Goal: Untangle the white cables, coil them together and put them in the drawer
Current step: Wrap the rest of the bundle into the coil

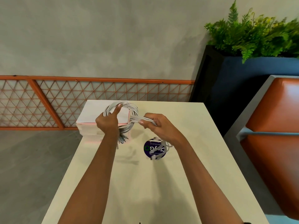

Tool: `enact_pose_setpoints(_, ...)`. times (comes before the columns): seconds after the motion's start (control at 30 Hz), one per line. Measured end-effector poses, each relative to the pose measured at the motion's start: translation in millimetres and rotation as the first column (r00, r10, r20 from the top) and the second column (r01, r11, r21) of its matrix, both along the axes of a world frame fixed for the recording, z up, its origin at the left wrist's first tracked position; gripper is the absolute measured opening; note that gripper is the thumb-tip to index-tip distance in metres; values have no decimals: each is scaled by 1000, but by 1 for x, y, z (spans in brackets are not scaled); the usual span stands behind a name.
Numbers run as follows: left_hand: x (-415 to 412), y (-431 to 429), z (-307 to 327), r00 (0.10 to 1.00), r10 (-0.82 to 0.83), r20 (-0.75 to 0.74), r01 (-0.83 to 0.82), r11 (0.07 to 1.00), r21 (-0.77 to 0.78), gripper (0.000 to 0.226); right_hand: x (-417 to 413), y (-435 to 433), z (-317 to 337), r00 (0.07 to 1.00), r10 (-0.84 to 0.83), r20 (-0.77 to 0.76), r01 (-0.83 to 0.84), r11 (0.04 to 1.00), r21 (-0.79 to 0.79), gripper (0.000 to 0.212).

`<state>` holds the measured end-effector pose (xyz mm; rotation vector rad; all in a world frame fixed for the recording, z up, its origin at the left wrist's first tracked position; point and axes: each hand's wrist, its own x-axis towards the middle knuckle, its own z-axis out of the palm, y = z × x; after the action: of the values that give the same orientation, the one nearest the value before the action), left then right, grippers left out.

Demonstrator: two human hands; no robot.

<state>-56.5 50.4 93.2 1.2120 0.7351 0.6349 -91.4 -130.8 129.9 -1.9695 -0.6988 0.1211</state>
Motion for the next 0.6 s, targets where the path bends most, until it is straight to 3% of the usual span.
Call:
enact_pose_setpoints(0.1,2,2,3,998,-56,12,57,983,-175,52,-2,-15,-8,998,9,-58,-9,1000,-6,29)
enact_pose_setpoints(0.2,1,-1,9,991,-130,21,131,960,-247,46,3,-29,-20,991,-12,-131,10,1000,-14,28)
enact_pose_setpoints(0.3,-2,-8,12,984,-178,17,178,966,-190,42,8,-38,-34,979,-37,-199,23,997,-76,26)
enact_pose_setpoints(0.43,-9,-27,16,983,-156,99,160,986,-44,34,12,-32,-44,938,-136,-319,39,956,-291,13)
enact_pose_setpoints(0.5,-14,-38,17,987,-130,94,121,988,98,31,11,-24,-38,892,-184,-412,19,927,-374,47)
enact_pose_setpoints(0.6,-19,-50,14,989,-114,95,84,957,276,30,8,-5,-29,827,-181,-532,120,982,-146,76)
